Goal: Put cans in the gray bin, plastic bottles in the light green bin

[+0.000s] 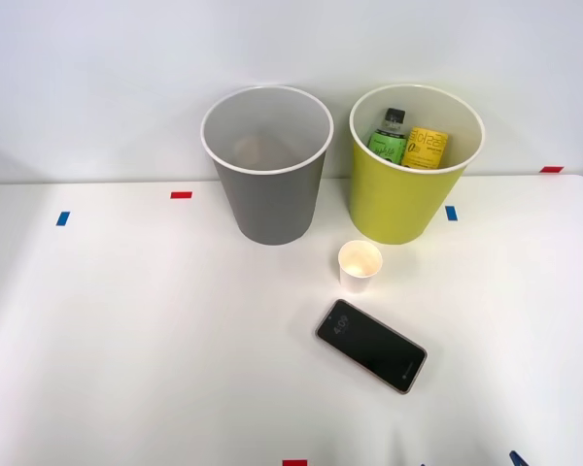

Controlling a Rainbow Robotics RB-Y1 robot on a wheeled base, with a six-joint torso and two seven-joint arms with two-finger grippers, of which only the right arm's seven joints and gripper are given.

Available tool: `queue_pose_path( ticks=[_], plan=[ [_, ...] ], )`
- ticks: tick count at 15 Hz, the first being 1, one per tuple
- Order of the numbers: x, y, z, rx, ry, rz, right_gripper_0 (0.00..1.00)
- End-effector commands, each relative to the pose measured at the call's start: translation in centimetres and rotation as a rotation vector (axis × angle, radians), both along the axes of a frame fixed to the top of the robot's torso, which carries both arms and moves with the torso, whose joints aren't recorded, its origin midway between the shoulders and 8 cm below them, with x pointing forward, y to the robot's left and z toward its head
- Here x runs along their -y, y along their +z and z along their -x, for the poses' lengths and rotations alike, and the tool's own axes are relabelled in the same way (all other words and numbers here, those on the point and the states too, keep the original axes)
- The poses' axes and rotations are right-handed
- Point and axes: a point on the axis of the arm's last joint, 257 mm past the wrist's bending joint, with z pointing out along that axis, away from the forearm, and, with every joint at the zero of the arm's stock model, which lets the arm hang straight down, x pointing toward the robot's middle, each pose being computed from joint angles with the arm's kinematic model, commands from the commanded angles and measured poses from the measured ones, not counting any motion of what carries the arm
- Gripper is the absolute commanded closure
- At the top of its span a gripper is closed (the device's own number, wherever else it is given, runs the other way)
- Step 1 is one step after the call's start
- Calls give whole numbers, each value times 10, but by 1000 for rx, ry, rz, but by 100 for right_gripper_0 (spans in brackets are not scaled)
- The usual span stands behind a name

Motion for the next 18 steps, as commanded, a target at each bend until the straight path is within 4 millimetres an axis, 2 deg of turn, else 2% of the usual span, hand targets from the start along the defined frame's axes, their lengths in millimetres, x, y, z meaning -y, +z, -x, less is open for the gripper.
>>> queue_pose_path(
  ticks=[1,18],
  plan=[
    [-1,-1,2,-5,1,-4,0],
    [-1,-1,2,-5,1,-4,0]
  ],
)
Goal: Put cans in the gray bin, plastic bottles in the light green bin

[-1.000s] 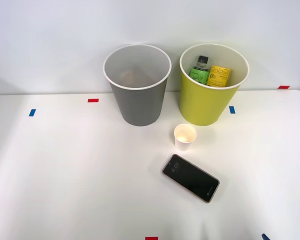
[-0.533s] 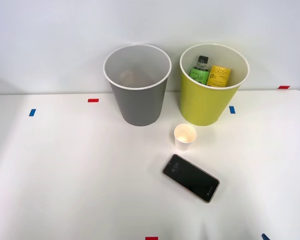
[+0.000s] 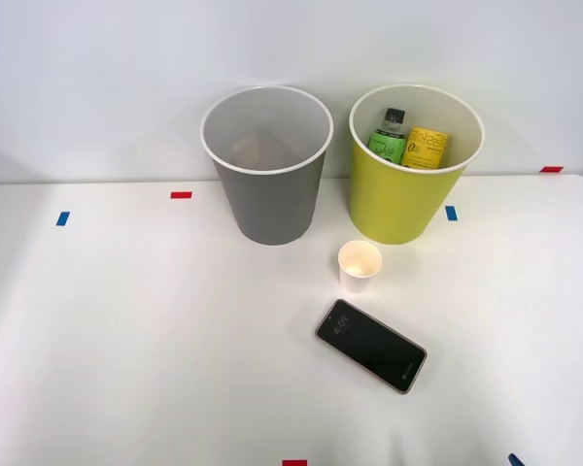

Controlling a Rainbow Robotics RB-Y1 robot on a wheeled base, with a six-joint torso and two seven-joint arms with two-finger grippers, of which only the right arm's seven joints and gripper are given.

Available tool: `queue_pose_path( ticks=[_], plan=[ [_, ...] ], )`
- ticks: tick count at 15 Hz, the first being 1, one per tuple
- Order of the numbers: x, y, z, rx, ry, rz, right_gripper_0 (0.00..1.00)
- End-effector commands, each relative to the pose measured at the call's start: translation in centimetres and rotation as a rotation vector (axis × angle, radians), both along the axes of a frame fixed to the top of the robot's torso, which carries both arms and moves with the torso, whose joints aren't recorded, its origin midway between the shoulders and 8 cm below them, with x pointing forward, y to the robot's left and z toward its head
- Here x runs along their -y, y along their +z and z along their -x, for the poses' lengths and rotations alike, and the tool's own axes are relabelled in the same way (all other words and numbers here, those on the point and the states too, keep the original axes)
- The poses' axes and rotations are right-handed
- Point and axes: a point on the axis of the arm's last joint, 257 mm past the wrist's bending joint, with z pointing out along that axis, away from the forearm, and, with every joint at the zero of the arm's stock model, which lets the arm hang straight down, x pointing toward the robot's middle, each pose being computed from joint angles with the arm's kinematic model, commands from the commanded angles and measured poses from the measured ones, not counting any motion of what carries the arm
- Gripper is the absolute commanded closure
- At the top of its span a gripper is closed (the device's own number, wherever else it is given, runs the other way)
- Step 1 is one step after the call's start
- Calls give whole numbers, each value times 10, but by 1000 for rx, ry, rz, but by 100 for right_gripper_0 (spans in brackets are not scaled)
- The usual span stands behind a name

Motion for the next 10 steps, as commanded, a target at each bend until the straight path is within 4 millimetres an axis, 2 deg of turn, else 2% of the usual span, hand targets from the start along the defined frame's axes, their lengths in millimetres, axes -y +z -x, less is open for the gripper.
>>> queue_pose_path(
  ticks=[1,10],
  plan=[
    [0,0,0,0,0,0,0],
    [0,0,0,0,0,0,0]
  ],
)
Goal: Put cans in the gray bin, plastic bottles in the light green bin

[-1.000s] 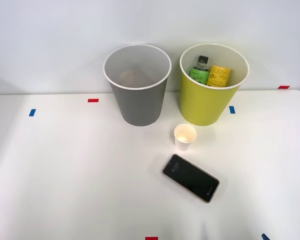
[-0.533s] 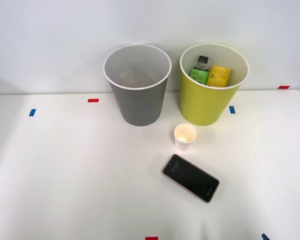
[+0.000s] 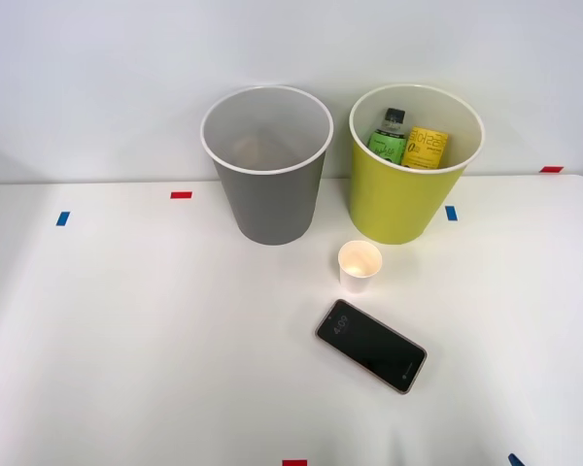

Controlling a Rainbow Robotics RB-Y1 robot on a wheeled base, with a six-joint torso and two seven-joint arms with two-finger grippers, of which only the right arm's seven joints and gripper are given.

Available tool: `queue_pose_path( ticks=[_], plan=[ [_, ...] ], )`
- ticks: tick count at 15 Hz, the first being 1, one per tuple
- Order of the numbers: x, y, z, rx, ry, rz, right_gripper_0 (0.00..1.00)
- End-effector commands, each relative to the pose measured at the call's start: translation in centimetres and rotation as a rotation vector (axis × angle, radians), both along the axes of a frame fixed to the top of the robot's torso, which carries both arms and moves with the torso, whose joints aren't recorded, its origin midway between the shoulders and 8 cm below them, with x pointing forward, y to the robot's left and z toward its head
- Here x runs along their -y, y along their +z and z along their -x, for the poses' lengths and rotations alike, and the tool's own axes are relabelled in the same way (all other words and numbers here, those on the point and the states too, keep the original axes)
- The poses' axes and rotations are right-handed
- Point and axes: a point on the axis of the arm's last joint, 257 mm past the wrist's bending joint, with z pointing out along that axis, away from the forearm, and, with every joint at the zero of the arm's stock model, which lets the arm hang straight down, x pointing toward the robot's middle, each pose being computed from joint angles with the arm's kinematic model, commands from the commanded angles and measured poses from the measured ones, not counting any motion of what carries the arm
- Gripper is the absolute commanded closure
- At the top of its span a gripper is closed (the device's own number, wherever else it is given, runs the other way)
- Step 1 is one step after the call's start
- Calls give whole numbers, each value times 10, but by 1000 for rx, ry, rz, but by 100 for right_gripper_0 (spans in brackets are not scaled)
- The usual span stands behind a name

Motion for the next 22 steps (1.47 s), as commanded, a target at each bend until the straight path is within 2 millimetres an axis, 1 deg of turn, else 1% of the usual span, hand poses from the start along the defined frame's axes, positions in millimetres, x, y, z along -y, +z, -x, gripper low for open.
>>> queue_pose_path(
  ticks=[1,22],
  plan=[
    [0,0,0,0,0,0,0],
    [0,0,0,0,0,0,0]
  ],
)
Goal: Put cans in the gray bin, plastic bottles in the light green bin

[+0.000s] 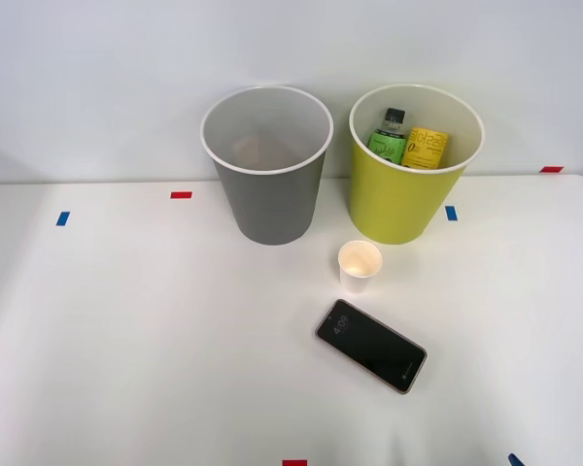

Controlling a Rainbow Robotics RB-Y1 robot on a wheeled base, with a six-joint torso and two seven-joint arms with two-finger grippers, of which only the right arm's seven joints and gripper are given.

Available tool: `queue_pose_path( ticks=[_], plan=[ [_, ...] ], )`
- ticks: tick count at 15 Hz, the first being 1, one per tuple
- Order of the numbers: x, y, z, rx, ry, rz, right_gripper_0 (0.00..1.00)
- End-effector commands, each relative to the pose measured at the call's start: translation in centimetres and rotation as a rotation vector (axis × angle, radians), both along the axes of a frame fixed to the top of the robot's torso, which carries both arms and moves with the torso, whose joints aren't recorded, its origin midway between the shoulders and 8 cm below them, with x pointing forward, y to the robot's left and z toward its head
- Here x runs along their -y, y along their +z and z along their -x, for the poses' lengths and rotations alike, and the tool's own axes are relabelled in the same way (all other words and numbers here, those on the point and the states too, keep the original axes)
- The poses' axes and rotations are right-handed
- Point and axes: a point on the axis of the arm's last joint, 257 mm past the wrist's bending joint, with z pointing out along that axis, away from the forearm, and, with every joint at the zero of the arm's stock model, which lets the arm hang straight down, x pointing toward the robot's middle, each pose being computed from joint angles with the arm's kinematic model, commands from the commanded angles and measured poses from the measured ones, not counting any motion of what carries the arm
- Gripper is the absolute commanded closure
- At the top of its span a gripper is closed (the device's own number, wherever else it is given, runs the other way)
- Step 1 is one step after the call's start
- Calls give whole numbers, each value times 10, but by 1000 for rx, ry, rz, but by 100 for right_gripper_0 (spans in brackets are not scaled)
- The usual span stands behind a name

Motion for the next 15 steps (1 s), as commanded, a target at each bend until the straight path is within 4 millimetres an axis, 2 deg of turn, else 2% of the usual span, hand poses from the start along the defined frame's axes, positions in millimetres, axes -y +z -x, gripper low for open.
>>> queue_pose_path(
  ticks=[1,15],
  plan=[
    [0,0,0,0,0,0,0],
    [0,0,0,0,0,0,0]
  ],
)
